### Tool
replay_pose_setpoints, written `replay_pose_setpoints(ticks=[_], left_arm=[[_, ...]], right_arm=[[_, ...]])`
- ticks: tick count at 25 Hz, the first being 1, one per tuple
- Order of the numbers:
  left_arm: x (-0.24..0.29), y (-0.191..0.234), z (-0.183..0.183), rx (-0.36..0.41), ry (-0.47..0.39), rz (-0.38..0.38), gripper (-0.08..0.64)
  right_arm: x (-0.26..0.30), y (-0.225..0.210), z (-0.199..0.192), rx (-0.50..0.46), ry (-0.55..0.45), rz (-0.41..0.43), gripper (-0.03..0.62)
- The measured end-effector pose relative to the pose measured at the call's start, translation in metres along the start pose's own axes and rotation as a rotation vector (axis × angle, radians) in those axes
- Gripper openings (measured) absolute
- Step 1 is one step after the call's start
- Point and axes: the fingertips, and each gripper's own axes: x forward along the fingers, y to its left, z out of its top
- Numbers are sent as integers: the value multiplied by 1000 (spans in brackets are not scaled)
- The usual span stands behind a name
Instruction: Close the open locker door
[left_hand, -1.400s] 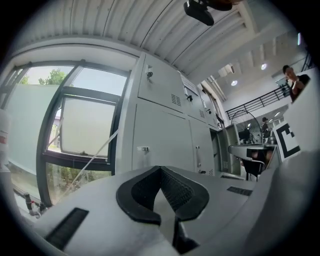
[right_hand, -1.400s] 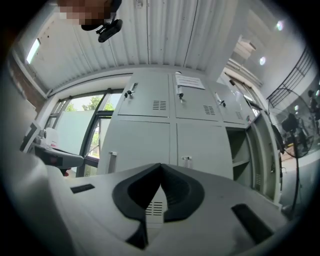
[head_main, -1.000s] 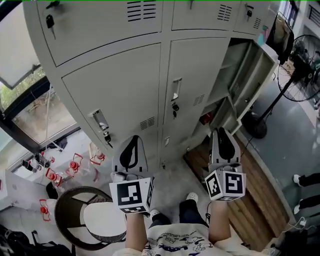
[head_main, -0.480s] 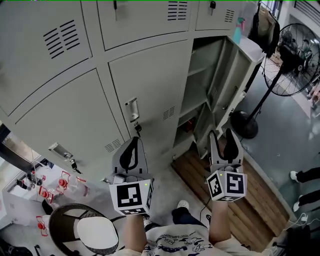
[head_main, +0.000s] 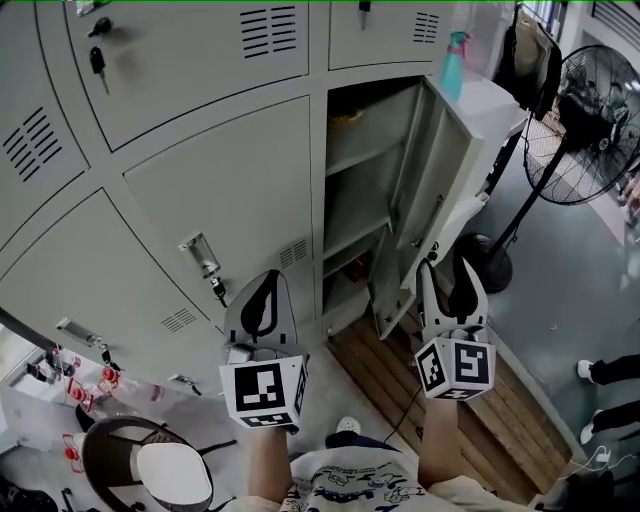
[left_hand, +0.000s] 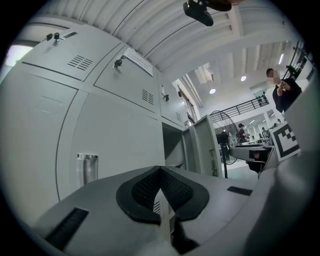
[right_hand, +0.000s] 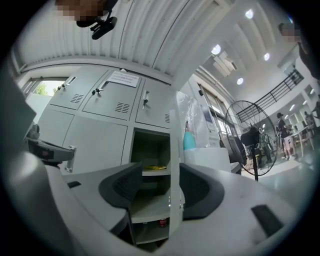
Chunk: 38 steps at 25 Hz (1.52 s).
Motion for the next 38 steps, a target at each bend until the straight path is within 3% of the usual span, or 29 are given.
replay_pose_setpoints(ticks=[8, 20, 32, 34, 38], left_arm=[[32, -35, 1, 18, 12, 15, 2], [53, -43, -13, 23, 42, 25, 2], [87, -57, -16, 18, 40, -63, 2], [92, -62, -16, 17, 41, -83, 2], [100, -68, -16, 17, 39, -111, 2]], right_arm=[[29, -36, -11, 9, 22, 79, 233], [59, -42, -34, 39, 49, 174, 233], [75, -41, -46, 44, 74, 201, 232], [76, -42, -49, 61, 77, 203, 198], [82, -40, -51, 67, 83, 214, 198]])
